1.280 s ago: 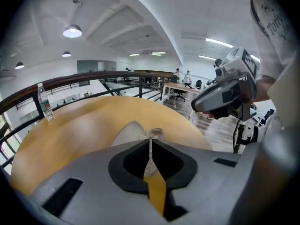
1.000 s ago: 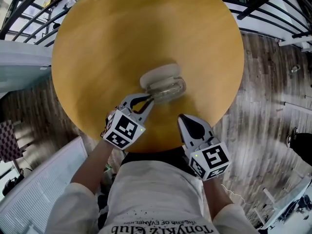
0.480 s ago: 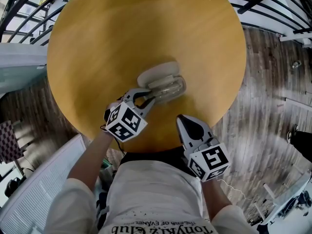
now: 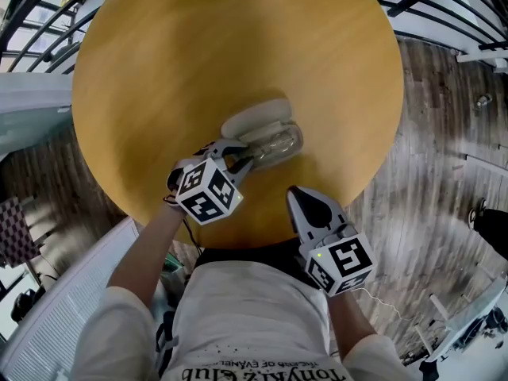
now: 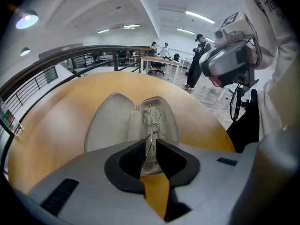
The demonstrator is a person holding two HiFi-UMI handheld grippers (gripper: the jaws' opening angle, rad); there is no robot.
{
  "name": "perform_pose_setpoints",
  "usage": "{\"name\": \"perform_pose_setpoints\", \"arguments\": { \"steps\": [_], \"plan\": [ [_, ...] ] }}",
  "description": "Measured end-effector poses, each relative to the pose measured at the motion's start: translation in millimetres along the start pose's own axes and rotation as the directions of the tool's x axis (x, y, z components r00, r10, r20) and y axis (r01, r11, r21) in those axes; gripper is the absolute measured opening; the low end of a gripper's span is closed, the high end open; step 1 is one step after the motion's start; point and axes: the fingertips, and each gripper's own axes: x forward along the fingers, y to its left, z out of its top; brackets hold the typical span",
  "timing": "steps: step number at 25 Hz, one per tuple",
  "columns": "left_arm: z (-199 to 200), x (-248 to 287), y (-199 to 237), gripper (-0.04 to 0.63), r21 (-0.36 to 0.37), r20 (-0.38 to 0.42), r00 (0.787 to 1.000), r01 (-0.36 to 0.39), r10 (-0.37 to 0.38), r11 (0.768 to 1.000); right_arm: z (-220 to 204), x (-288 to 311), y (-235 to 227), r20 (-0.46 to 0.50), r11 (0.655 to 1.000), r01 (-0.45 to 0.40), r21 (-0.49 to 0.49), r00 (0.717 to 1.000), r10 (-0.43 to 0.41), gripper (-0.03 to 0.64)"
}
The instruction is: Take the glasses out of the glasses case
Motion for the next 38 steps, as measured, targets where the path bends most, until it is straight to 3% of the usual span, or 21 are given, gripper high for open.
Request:
{"name": "perform_pose_setpoints", "arguments": {
  "steps": [5, 14, 28, 38],
  "plan": [
    [-2, 8, 0, 0.080, 0.040, -0.065, 0.997, 0.037, -0.034, 0.999, 0, 3, -4, 0.004, 1.000, -0.001, 0.008, 1.000, 0.001, 0.026],
    [-4, 20, -7, 0.075, 0.192, -0.185, 0.982, 0.067, -0.031, 0.979, -1, 4, -9, 0.007, 1.000, 0.010, 0.025, 1.000, -0.010, 0.026],
    [0, 18, -7, 0.037, 0.214, -0.239, 0.969, -0.002, 0.054, 0.977, -1, 0, -7, 0.017, 1.000, -0.001, 0.023, 1.000, 0.001, 0.026],
    [7, 4, -9, 0.037, 0.209, -0.205, 0.975, -0.046, 0.090, 0.977, -3, -11, -4, 0.019, 1.000, 0.001, 0.004, 1.000, -0.001, 0.026]
  ]
}}
